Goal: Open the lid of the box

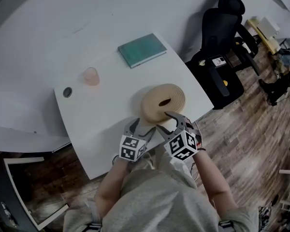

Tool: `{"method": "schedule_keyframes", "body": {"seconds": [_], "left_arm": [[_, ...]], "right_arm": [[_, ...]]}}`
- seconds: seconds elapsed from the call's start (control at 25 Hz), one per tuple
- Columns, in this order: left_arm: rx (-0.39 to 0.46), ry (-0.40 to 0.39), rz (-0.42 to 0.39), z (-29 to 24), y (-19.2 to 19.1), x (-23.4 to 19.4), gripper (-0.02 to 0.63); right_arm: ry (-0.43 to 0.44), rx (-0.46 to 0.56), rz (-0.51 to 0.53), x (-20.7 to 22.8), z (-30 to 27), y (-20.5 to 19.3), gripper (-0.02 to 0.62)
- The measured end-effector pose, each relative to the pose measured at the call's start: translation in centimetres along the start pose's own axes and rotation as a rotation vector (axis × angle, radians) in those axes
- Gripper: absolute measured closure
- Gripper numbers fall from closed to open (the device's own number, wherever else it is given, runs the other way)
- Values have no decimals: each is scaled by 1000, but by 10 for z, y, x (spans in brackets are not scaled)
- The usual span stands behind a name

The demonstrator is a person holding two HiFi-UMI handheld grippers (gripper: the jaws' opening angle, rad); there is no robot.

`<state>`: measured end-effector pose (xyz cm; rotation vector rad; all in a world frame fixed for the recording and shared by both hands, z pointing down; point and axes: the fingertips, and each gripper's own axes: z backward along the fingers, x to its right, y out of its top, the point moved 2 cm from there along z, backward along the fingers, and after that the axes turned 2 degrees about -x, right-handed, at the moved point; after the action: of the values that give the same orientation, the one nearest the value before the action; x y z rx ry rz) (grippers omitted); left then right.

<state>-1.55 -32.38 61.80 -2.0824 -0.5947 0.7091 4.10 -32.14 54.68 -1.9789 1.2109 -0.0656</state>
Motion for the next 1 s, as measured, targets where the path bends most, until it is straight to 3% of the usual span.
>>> {"method": "schedule_keyframes", "body": {"seconds": [0.32,0.52,1.0], "left_arm": [[-41,23,-12,-24,-3,-6,261],[-51,20,-22,-32,-3,-9,257],[-101,15,-47,-40,-6,-6,256]], "right_arm": [[91,-38,126,-1,-12,-2,360],[136,-53,179,-2,-19,0,395],[164,-62,207,-4,-21,-4,456]]}}
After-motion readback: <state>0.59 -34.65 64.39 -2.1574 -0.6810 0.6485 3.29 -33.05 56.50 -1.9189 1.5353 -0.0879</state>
